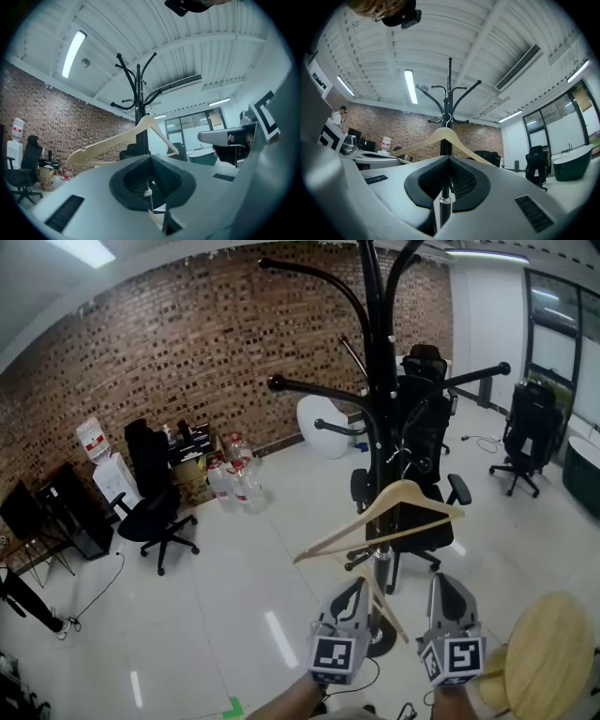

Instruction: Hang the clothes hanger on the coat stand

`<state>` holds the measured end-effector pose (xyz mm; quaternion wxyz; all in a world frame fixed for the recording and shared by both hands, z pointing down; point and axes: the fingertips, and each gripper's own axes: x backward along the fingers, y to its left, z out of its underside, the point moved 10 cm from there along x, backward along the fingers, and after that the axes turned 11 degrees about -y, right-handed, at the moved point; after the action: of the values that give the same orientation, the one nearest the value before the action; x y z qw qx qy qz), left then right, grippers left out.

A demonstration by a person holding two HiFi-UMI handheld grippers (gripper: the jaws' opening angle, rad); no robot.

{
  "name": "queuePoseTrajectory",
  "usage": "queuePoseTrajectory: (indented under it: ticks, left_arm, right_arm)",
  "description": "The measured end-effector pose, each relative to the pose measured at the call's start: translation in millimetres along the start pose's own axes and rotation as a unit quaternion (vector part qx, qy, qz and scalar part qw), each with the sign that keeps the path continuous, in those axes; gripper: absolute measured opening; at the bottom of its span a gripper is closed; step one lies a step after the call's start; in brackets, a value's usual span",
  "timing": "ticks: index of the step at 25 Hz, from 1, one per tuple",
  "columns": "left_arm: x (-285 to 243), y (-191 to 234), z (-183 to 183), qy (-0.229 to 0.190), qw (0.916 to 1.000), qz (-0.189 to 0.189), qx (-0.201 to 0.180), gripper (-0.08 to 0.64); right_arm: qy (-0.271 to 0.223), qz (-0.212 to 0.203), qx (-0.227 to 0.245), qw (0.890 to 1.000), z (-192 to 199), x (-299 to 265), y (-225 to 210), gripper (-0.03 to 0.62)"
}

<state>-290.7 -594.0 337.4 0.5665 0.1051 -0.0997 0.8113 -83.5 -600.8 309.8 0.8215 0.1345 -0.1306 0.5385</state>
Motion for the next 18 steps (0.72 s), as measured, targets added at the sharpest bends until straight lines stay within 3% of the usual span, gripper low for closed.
queuePoseTrajectory:
  ticks: [8,14,18]
  left_arm:
    - [5.4,-5.9,13.3,-0.002,0.9993,0.035,0.014,0.011]
    - [18.1,35.9,38.9,-0.018,0.9949,0.093,0.033,0.011]
    - [40.9,78.3,55.4,-0.010,0.9863,0.154,0.059,0.012]
  right_arm:
    - [0.003,0.047,-0.011,0.999,13.4,16.5,2.1,-0.009]
    - [0.008,0.104,0.002,0.995,36.8,11.7,47.0,-0.009]
    - [0.027,0.166,0.011,0.986,49.9,17.8,105.2,-0.009]
